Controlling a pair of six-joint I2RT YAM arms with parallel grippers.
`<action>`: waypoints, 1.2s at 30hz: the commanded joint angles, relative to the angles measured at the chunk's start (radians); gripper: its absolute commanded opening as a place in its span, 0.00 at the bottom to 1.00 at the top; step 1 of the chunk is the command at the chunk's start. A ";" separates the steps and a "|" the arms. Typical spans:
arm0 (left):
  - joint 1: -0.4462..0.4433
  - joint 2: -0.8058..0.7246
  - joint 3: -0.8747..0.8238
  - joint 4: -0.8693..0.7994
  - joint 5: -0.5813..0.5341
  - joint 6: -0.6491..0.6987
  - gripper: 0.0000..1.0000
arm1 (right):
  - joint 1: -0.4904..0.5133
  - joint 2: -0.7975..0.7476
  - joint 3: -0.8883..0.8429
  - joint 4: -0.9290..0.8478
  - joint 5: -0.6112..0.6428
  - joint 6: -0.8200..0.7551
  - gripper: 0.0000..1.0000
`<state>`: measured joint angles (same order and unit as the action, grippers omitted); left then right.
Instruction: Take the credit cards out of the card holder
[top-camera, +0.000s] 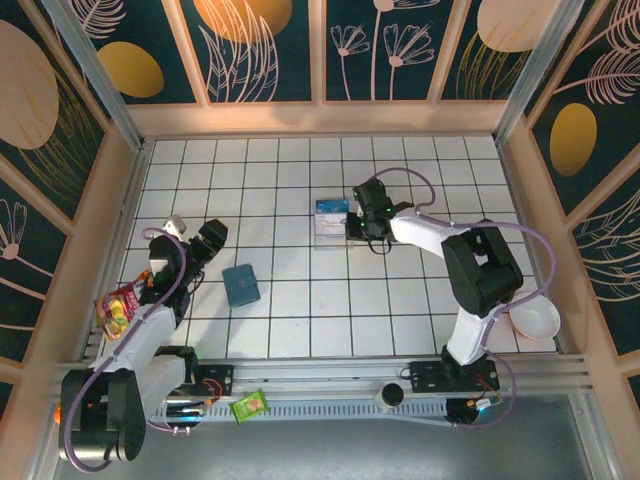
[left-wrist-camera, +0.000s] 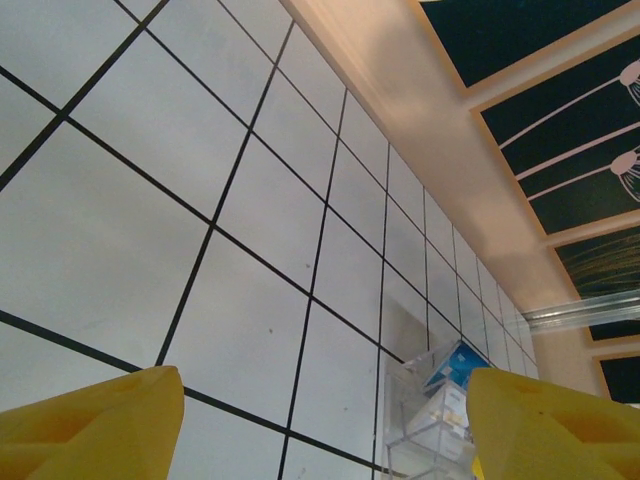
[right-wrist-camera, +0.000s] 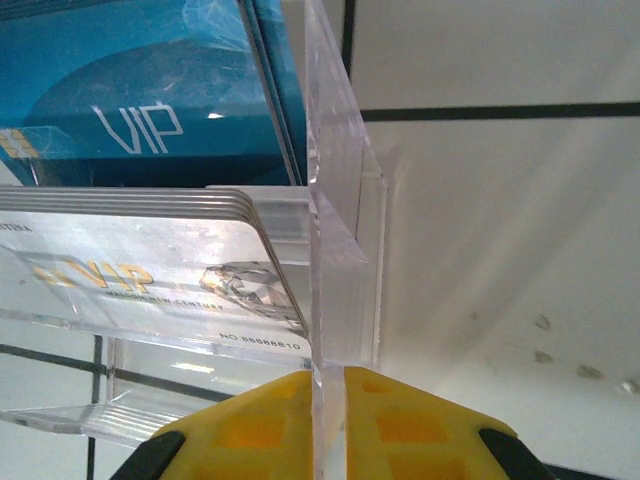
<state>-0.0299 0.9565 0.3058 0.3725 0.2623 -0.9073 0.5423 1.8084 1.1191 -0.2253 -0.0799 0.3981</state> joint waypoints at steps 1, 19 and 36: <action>-0.001 -0.026 -0.002 -0.034 0.025 0.020 0.74 | 0.028 0.028 0.054 -0.021 -0.002 -0.002 0.14; -0.001 -0.068 -0.014 -0.074 0.032 0.033 0.79 | 0.050 0.041 0.089 -0.010 0.019 0.027 0.42; -0.001 -0.142 -0.035 -0.133 0.020 0.026 0.79 | 0.050 0.006 0.014 0.075 -0.007 0.141 0.51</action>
<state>-0.0299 0.8234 0.2798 0.2573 0.2798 -0.8909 0.5854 1.8469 1.1549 -0.1909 -0.0757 0.4908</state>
